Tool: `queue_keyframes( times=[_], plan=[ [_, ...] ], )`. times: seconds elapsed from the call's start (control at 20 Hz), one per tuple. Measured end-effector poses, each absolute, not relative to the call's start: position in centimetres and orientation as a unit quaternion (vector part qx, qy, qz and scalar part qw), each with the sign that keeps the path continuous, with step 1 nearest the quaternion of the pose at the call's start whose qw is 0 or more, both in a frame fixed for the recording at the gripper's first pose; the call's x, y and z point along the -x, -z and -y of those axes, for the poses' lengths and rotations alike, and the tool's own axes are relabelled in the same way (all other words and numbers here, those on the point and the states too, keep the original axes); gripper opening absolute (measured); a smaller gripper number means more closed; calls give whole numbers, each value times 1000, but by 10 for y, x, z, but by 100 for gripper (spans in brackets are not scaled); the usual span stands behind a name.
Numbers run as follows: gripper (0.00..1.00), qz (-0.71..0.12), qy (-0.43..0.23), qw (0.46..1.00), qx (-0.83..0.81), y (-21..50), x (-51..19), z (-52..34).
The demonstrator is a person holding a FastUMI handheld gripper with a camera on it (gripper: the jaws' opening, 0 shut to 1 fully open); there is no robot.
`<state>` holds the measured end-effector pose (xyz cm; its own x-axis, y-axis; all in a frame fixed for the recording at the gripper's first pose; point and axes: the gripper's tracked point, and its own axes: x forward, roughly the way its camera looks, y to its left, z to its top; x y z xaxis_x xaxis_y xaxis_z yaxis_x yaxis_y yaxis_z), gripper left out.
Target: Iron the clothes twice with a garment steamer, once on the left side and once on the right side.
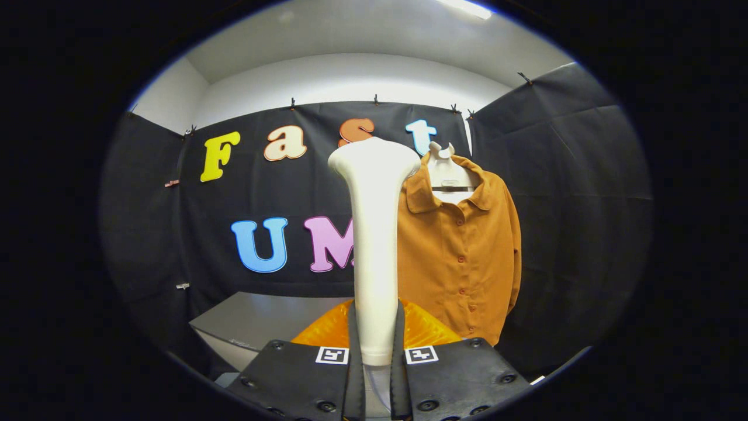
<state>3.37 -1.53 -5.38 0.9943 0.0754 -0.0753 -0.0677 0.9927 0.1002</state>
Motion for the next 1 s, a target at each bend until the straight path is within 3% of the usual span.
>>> queue_keyframes(
  times=[0.45,1.0],
  plan=[
    [20,-21,-43,999,-23,45,-24,-43],
    [20,-18,-42,999,-17,43,-20,-55]
  ],
)
